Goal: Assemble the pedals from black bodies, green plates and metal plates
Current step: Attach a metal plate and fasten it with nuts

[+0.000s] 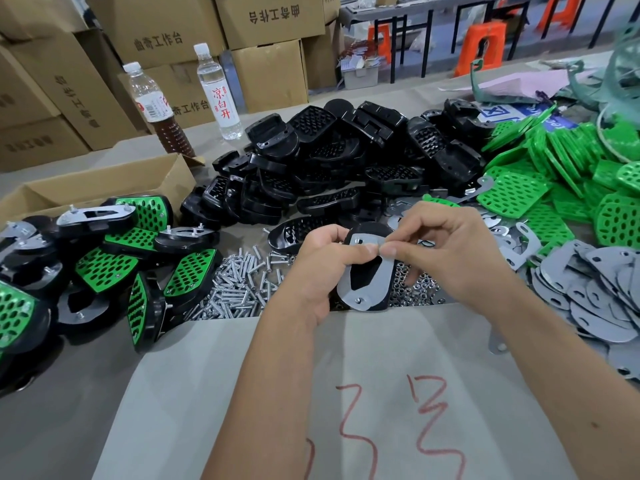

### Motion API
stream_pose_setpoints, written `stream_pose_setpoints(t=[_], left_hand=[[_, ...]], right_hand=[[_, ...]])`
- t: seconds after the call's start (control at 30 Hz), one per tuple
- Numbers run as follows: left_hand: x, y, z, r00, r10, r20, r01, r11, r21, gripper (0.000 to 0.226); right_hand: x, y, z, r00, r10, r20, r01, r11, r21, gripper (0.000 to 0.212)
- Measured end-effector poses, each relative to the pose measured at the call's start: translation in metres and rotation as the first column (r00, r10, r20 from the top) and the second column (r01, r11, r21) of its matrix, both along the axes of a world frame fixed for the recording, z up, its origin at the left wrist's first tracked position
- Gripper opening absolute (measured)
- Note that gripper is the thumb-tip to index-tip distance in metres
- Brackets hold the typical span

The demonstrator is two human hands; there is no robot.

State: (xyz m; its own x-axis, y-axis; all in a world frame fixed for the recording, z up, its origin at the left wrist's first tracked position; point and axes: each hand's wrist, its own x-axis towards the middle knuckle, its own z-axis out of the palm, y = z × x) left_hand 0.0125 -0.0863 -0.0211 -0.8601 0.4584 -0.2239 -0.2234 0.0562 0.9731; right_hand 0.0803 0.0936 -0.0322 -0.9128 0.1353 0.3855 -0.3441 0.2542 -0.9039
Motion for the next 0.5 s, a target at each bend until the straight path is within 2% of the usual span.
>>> stream_pose_setpoints(t=[0.27,0.5], left_hand=[[-0.001,0.004,0.001,0.998,0.055,0.042,-0.055,0.998,-0.006,0.020],[0.000,0.008,-0.001,0.985,0.173,-0.005,-0.173,0.985,0.004,0.020]], right_hand=[[-0.001,-0.004,-0.001,1.000,0.004,0.000,-0.004,0.999,-0.032,0.020],[0.000,-0.011,0.000,0.998,-0.063,0.007,0.063,0.989,-0.135,0.016]])
